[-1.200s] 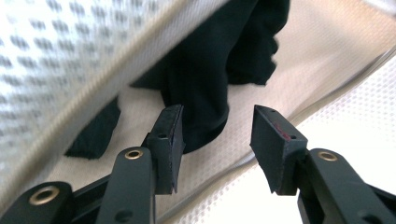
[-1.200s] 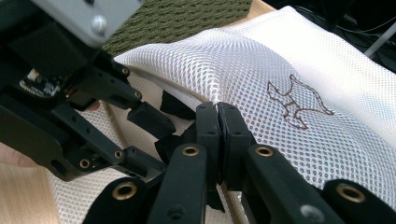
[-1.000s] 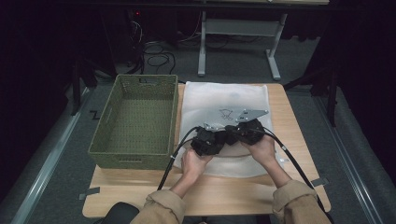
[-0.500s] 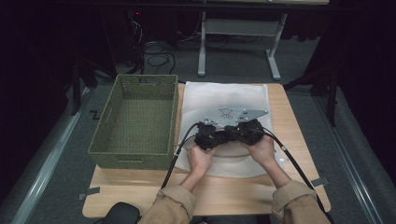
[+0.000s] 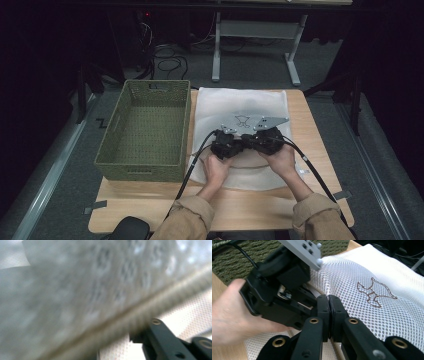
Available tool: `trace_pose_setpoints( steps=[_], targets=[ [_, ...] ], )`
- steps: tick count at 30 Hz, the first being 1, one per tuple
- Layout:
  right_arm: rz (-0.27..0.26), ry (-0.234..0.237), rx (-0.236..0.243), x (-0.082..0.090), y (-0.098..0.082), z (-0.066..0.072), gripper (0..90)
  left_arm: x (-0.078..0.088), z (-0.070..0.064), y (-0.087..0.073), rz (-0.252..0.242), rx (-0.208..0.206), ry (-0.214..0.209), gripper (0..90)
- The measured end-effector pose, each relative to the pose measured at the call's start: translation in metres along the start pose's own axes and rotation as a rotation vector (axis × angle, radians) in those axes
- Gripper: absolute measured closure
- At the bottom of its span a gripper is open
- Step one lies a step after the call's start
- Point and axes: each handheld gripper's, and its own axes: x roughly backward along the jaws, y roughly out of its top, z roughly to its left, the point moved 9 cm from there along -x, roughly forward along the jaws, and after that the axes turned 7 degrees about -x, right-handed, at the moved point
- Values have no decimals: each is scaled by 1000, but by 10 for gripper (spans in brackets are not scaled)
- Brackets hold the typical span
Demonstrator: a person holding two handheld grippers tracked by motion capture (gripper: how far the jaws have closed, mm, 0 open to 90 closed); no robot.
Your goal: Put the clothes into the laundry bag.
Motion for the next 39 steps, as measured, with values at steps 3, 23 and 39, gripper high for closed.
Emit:
trace_pose_setpoints(
  steps=[3,23,39],
  targets=[
    [-3,-4,3,0,0,0,894,8,0,-2,7,-9,-3,635],
    [-7,-10,8,4,1,-1,892,55,-11,-12,69,-99,-54,501],
    [13,-3,19,2,-5,5,887,78,-17,-24,115,-209,-85,465]
  ],
)
